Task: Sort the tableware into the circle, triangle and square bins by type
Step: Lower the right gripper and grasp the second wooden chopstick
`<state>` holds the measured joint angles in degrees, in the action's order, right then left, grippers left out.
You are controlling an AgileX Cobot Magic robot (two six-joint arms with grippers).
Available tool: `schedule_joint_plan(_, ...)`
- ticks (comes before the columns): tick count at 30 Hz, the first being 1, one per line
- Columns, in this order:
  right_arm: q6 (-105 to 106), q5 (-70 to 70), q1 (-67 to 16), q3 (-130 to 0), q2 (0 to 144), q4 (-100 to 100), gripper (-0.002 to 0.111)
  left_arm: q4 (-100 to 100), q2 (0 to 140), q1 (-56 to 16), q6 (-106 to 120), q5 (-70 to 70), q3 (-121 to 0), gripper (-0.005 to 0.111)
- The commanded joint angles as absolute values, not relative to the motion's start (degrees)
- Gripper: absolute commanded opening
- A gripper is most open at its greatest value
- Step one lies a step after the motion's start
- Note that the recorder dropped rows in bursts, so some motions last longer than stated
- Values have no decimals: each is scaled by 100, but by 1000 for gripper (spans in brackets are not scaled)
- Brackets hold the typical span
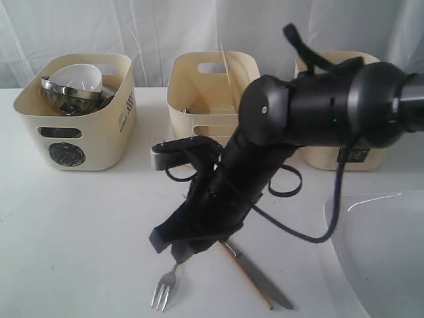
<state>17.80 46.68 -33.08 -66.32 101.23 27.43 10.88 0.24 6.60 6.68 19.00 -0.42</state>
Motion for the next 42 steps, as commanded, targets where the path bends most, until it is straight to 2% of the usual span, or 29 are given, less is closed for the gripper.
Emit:
schedule_joint_plan(1, 685, 4486, -3511, -6969, 10600, 2793, 40, 1122, 0, 671, 691, 1951, 0, 0)
schedule_joint_plan(11, -181, 4488, -3653, -7362, 11135, 2671, 39, 1122, 0, 671, 691, 1951, 0, 0)
schedule_joint_plan(16, -517, 4592, -3653, -7430, 11089, 273, 39, 1122, 0, 671, 691, 1951, 0, 0)
schedule_joint_plan(18, -517, 4480, -3653, -7430, 11092, -100, 39, 1122, 0, 671, 691, 1951, 0, 0)
schedule_joint_plan(34, -452, 4171, -3653, -7416, 11508, -302, 39, 1122, 0, 671, 691, 1951, 0, 0)
schedule_joint_plan(40, -452, 4100, -3653, -7371, 11547, -278, 18, 1122, 0, 671, 691, 1951, 0, 0)
schedule_joint_plan(42, -452, 4112, -3653, -7358, 11559, -278, 6, 1122, 0, 671, 691, 1951, 0, 0)
